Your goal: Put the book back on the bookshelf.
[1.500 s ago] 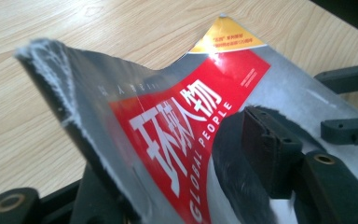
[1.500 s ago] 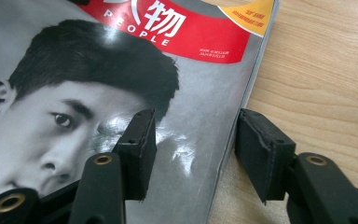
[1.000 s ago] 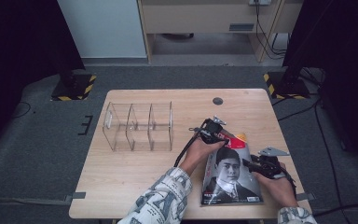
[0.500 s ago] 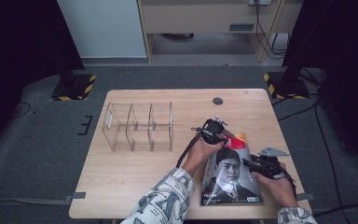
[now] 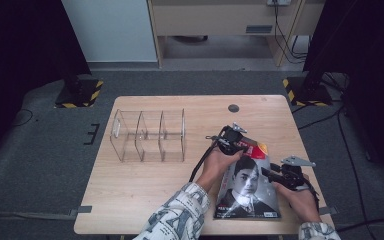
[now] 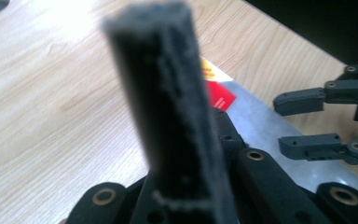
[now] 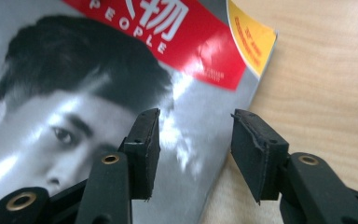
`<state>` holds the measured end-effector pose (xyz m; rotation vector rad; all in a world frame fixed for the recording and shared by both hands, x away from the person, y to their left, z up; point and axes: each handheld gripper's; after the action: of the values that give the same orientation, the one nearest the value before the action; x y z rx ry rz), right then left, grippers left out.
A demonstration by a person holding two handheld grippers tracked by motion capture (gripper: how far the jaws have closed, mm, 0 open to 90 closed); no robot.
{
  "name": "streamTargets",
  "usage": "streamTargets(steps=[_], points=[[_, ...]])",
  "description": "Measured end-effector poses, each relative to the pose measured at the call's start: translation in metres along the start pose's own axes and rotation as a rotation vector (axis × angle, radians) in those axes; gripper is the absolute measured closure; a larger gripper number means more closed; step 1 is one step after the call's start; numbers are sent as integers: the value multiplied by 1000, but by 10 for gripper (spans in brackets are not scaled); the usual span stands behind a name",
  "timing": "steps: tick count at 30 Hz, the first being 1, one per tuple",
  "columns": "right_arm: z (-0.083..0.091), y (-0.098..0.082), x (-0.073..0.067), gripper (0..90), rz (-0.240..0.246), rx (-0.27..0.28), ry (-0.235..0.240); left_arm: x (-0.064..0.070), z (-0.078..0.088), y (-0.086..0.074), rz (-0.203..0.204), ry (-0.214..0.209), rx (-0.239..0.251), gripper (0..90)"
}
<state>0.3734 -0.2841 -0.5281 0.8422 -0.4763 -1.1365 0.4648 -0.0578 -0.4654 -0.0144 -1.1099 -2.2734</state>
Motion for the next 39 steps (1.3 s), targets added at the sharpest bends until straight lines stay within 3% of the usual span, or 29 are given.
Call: streamTargets(steps=[8,13,16,21,30,39], points=[[11,6,2,478,-41,74,-42,10,10,4,-28,-12,46,855],[15,8,8,472,-95,107,-67,15,23,7,-39,-32,90,860],[17,10,9,471,-99,117,-90,19,31,10,-55,-32,115,861],[15,6,16,453,-112,80,-145,23,43,13,-70,-26,152,862],[9,4,14,385,-103,32,-164,26,58,18,-69,-32,185,865],[8,2,14,370,-74,13,-167,37,77,32,-102,-30,216,866]])
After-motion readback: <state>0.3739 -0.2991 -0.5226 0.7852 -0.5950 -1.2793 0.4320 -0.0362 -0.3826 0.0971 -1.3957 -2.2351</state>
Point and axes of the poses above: each handheld gripper's, and its own axes: z roughly backward along the jaws, y roughly out of its top, x roughly to its right, and after that the axes turned 6 degrees about -y, right-handed
